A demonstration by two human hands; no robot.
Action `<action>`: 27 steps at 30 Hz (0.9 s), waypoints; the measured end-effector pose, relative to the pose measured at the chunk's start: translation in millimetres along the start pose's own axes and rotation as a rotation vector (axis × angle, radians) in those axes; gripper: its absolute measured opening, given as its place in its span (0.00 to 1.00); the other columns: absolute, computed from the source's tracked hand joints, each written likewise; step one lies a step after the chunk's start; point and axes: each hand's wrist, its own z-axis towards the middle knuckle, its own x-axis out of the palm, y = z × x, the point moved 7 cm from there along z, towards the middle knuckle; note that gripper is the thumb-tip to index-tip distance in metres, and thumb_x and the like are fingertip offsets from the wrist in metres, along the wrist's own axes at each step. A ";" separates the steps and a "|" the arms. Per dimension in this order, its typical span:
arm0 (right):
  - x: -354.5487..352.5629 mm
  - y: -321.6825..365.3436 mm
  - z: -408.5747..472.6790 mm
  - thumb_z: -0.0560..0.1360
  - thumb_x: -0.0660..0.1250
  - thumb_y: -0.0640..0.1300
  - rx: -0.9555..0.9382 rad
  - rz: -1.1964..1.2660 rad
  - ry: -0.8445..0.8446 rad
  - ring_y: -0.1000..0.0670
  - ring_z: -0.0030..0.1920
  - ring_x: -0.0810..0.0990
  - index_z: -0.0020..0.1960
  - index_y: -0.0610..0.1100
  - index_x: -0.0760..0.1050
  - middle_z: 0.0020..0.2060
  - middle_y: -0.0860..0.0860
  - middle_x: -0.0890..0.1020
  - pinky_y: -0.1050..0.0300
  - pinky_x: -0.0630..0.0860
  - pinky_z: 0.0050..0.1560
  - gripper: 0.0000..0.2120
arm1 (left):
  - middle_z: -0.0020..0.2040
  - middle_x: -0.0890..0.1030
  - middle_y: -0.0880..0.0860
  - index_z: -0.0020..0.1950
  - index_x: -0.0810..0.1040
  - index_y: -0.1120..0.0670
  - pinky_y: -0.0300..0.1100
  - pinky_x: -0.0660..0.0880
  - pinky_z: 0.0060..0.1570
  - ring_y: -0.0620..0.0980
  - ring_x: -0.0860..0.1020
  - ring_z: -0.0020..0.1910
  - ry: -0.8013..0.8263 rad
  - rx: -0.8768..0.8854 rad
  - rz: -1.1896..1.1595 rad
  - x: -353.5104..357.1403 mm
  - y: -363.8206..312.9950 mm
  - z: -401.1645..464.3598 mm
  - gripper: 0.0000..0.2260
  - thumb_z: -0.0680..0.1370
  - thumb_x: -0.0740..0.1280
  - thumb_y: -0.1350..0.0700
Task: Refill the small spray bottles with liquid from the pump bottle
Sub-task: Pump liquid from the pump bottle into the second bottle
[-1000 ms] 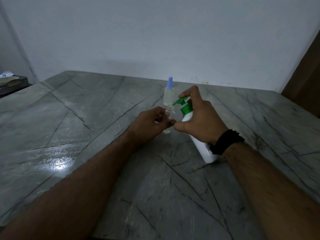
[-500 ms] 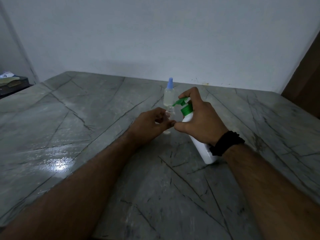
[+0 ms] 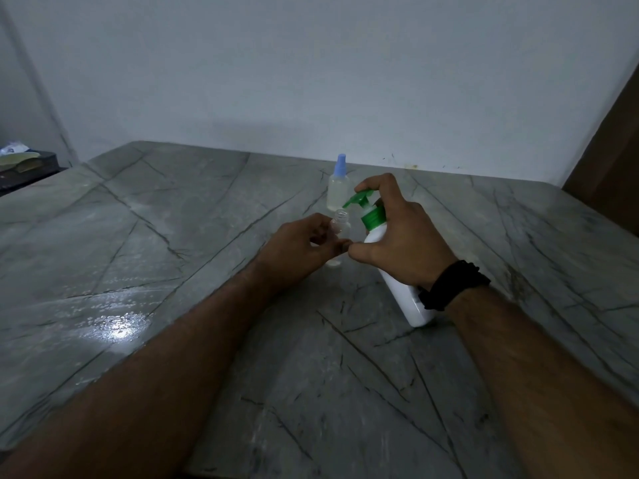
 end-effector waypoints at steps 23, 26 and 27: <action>-0.1 0.9 0.2 0.64 0.79 0.47 -0.004 -0.007 -0.011 0.53 0.42 0.81 0.66 0.52 0.63 0.50 0.53 0.80 0.62 0.77 0.41 0.36 | 0.55 0.81 0.48 0.61 0.77 0.51 0.33 0.71 0.46 0.44 0.78 0.53 -0.002 -0.007 0.001 -0.1 0.5 -0.2 0.17 0.75 0.69 0.45; -1.0 1.9 0.7 0.64 0.79 0.46 0.004 0.008 -0.009 0.51 0.42 0.82 0.64 0.51 0.63 0.49 0.52 0.81 0.59 0.79 0.41 0.35 | 0.55 0.81 0.48 0.61 0.77 0.51 0.35 0.72 0.47 0.44 0.78 0.52 -0.004 -0.004 0.000 -0.2 0.4 -0.3 0.17 0.76 0.68 0.45; -0.8 1.6 0.8 0.64 0.79 0.46 0.009 0.013 -0.006 0.51 0.42 0.82 0.64 0.51 0.63 0.48 0.52 0.80 0.58 0.79 0.41 0.35 | 0.55 0.81 0.48 0.61 0.77 0.51 0.35 0.73 0.47 0.44 0.78 0.52 -0.004 -0.001 0.000 0.0 0.4 -0.4 0.17 0.76 0.68 0.45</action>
